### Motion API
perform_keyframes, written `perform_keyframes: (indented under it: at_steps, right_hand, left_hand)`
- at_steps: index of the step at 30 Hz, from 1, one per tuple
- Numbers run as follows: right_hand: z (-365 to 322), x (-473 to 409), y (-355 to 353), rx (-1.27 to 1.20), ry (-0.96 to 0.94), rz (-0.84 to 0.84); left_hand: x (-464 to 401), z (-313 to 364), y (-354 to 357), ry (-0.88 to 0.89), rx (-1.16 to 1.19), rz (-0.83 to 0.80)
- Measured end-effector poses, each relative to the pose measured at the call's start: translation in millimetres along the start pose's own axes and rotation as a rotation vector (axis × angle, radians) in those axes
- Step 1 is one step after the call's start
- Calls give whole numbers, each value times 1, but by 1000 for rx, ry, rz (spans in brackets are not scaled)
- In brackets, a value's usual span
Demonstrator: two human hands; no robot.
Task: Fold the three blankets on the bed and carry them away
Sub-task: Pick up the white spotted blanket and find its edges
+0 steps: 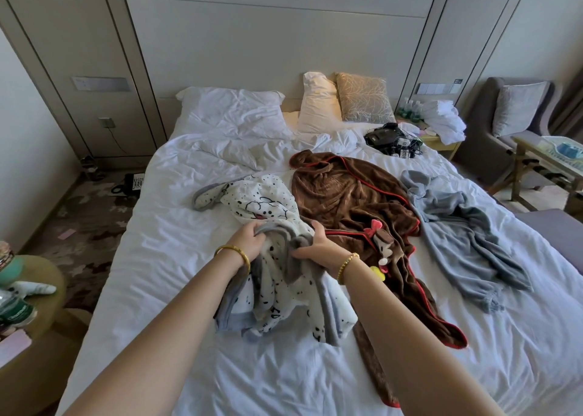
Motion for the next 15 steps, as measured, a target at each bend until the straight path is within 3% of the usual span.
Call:
perform_keyframes:
  at_steps: [2,5,9,11,13,15]
  right_hand:
    - [-3,0,14,-150,-29,-65]
    - [-12,-6,22,262,-162,-9]
    - [-4,-14,36,626,-209,-88]
    - [-7,-16,21,658,-250,56]
    - [-21,-10,-1,506,-313,278]
    - [-38,-1,-7,349,-389,366]
  left_hand:
    - [0,9,-1,24,-5,-8]
    - [4,21,3,84,44,-60]
    - [10,26,10,155,-10,-155]
    - [11,14,10,134,-62,-198]
    - [16,2,13,115,-176,-256]
    - [21,-1,24,160,-327,-325]
Point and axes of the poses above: each hand's wrist, its own x-axis away from the middle knuckle, its own y-axis out of the palm, z = x × y, the point moved 9 cm from there along -x, towards the middle knuckle, and after that the axes turned 3 degrees about z, right-handed, at the moved point
